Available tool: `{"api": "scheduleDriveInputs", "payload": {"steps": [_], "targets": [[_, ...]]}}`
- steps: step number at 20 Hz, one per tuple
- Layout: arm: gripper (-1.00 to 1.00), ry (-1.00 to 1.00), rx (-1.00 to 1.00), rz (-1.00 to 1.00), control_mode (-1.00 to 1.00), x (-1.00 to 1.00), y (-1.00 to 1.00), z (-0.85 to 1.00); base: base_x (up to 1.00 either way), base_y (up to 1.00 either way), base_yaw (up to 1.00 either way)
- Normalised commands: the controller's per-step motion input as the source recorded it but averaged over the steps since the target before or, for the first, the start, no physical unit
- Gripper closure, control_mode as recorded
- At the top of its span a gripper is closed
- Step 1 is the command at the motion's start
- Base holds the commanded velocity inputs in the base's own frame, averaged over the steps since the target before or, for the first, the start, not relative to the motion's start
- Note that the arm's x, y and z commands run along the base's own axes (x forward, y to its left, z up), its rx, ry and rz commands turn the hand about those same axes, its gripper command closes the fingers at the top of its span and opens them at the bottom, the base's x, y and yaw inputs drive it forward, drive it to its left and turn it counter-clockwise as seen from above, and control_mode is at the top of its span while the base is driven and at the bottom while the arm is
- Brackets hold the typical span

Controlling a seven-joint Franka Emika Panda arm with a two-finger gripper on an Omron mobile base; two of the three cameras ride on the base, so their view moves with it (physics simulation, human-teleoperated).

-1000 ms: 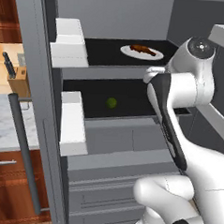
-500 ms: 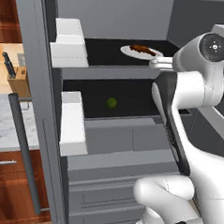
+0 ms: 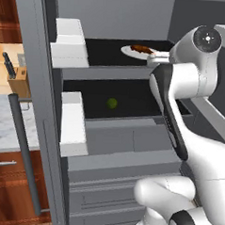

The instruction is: Retrieve the chicken drumstick from the fridge and place it on the cutting board.

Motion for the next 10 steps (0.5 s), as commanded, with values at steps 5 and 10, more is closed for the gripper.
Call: {"api": "scheduleDriveInputs", "payload": {"steps": [5,10], "targets": [[-1.0,0.03,0.0,0.01,-1.0,0.5,-0.16,0.0,0.0,0.0,0.0],[-1.0,0.01,0.0,0.05,-1.0,0.62,-0.26,0.0,0.0,0.0,0.0]]}}
